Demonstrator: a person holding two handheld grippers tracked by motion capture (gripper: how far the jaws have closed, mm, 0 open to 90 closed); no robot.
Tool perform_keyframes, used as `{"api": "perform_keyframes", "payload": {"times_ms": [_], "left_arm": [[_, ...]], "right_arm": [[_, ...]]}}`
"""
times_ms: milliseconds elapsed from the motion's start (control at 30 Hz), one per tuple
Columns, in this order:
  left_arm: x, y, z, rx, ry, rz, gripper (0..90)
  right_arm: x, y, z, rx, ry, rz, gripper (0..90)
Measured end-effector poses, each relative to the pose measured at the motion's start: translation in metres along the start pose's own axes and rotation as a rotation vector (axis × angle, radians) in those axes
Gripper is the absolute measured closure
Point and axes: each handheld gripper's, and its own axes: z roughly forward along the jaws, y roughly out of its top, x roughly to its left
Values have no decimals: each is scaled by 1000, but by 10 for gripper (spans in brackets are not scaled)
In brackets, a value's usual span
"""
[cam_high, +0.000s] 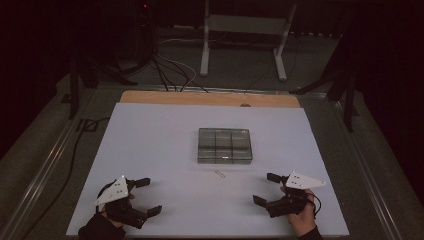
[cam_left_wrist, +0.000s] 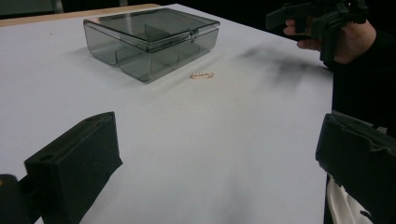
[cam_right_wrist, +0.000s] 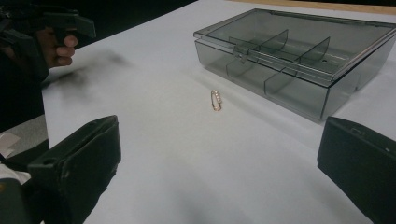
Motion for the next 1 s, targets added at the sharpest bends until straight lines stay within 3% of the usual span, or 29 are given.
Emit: {"api": "perform_keyframes", "payload": {"times_ms": [633, 1000], "left_arm": [[0, 1, -1, -1, -2, 6, 7], [-1, 1, 1, 6, -4, 7, 7]], "right_arm": [[2, 2, 2, 31, -11, -14, 0], [6, 11, -2, 8, -24, 16, 0]]}}
